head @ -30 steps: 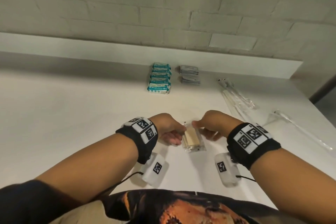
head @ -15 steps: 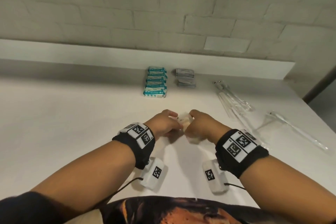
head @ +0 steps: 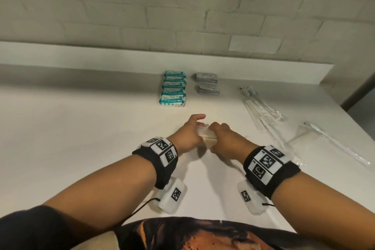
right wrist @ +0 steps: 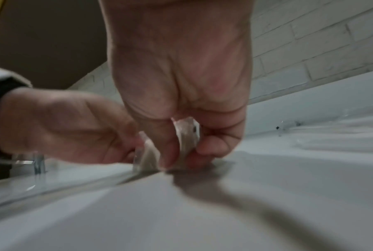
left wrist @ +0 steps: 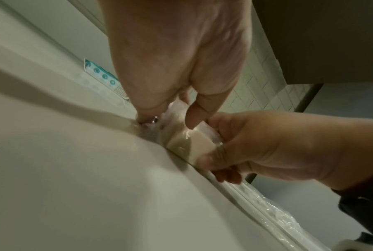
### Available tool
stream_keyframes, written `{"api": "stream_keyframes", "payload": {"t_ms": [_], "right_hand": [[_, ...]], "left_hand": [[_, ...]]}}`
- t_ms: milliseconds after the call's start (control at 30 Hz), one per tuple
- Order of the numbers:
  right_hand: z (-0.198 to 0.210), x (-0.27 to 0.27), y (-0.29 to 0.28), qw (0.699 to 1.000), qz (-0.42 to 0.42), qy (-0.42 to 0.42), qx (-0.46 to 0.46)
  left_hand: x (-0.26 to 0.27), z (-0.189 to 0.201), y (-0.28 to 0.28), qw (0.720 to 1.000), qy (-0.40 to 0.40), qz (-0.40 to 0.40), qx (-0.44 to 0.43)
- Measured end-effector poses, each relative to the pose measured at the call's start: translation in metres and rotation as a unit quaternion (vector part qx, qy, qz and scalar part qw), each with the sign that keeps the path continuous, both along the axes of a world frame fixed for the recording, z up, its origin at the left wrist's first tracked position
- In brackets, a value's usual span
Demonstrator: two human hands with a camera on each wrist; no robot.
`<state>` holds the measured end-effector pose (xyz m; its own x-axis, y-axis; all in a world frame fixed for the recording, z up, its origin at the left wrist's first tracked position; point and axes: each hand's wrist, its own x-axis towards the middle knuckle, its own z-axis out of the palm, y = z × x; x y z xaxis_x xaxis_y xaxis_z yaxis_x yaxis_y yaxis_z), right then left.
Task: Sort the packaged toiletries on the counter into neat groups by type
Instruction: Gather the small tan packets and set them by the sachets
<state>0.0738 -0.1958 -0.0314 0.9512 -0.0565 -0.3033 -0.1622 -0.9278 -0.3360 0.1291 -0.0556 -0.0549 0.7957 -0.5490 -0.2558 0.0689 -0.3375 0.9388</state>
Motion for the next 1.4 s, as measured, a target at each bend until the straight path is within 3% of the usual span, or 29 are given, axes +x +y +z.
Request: {"api": "stream_keyframes", "payload": {"t_ms": [200,433,533,667,733,800,900,933,967,1167,1400], "right_hand": [[-0.001,0.004,-0.002,0.998,0.009,-0.051,0.021],[-0.011,0.002,-0.005,0.997,0.042,-0.054,-0.024],[-0.003,0.007,-0.006,0.993,0.059,-0.074,-0.067],[0.02,0.018,-0.007,0.995,0.044,-0.088,0.027],[0.029,0.03,-0.013,0.99,-0.015,-0.111,0.084],[0.03,0.046,-0.023,0.96,-0.13,-0.14,0.207],[0.025,0.067,-0.036,0.856,-0.278,-0.102,0.424],[0.021,0.074,-0.039,0.832,-0.301,-0.079,0.46],[0.015,0.082,-0.042,0.826,-0.315,-0.06,0.463],[-0.008,0.13,-0.056,0.866,-0.347,-0.043,0.357],[-0.021,0.176,-0.067,0.915,-0.314,0.006,0.252]], "left_hand": [[-0.004,-0.006,-0.005,0.999,-0.037,0.007,-0.019],[-0.003,-0.006,-0.006,0.984,-0.123,0.008,0.125],[0.006,0.008,-0.007,0.974,-0.143,-0.031,0.174],[0.028,0.032,-0.011,0.961,-0.174,-0.076,0.203],[0.042,0.038,-0.016,0.974,-0.15,-0.023,0.166],[0.054,0.039,-0.027,0.989,-0.092,0.068,0.098],[0.061,0.035,-0.047,0.991,0.062,0.121,-0.014],[0.062,0.032,-0.054,0.989,0.077,0.125,-0.03],[0.067,0.026,-0.061,0.988,0.075,0.135,-0.028],[0.11,0.004,-0.079,0.982,0.072,0.164,0.061],[0.13,0.006,-0.084,0.978,0.034,0.176,0.111]]}}
